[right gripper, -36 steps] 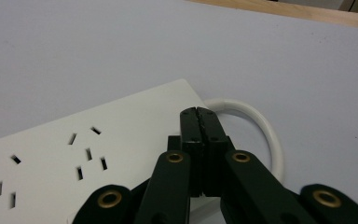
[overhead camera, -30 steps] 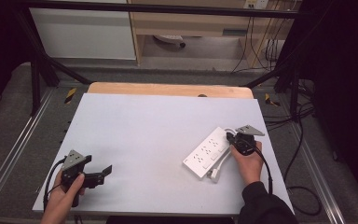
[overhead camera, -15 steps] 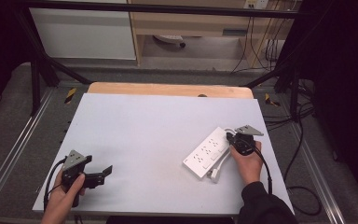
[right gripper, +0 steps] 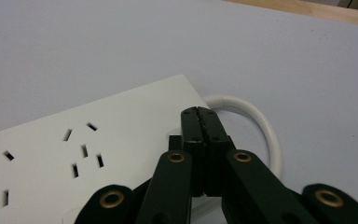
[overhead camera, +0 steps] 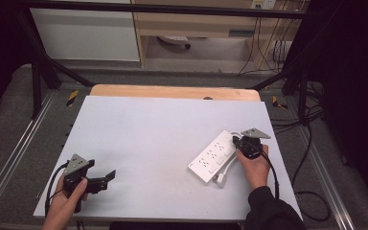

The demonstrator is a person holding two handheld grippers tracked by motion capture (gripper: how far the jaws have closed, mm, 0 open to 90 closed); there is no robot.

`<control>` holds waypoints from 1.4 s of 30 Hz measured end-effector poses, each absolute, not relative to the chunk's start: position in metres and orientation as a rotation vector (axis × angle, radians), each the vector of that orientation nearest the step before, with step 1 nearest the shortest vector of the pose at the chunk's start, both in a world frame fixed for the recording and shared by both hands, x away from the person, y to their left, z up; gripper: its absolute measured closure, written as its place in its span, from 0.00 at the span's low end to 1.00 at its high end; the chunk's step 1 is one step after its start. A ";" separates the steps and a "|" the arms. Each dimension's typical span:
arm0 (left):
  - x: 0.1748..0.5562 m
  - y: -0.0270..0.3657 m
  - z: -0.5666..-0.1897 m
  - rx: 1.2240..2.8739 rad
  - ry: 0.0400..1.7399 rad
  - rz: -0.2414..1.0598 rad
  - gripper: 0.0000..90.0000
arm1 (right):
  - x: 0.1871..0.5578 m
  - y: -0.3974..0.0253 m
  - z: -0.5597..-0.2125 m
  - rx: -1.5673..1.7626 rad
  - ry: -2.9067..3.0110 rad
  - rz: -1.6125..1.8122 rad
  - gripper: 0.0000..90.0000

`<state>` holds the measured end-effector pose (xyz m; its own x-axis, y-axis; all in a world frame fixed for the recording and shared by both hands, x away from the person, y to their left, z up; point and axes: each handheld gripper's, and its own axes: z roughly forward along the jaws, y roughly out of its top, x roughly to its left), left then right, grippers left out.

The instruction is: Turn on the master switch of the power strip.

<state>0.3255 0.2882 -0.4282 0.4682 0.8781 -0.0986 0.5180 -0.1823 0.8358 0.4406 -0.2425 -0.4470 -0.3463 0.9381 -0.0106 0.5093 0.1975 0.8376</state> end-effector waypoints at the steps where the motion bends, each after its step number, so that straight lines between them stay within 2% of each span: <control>1: 0.326 0.288 -0.428 1.845 1.176 0.520 0.08 | 0.441 -0.243 -0.447 1.345 1.943 1.043 1.00; 42: 0.326 0.290 -0.428 1.836 1.191 0.531 0.08 | 0.442 -0.245 -0.445 1.353 1.963 1.037 1.00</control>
<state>0.3256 0.2903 -0.4276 0.4534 0.8860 -0.0976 0.5195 -0.1736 0.8367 0.4419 -0.2448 -0.4454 -0.3545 0.9351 -0.0037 0.5238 0.2019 0.8275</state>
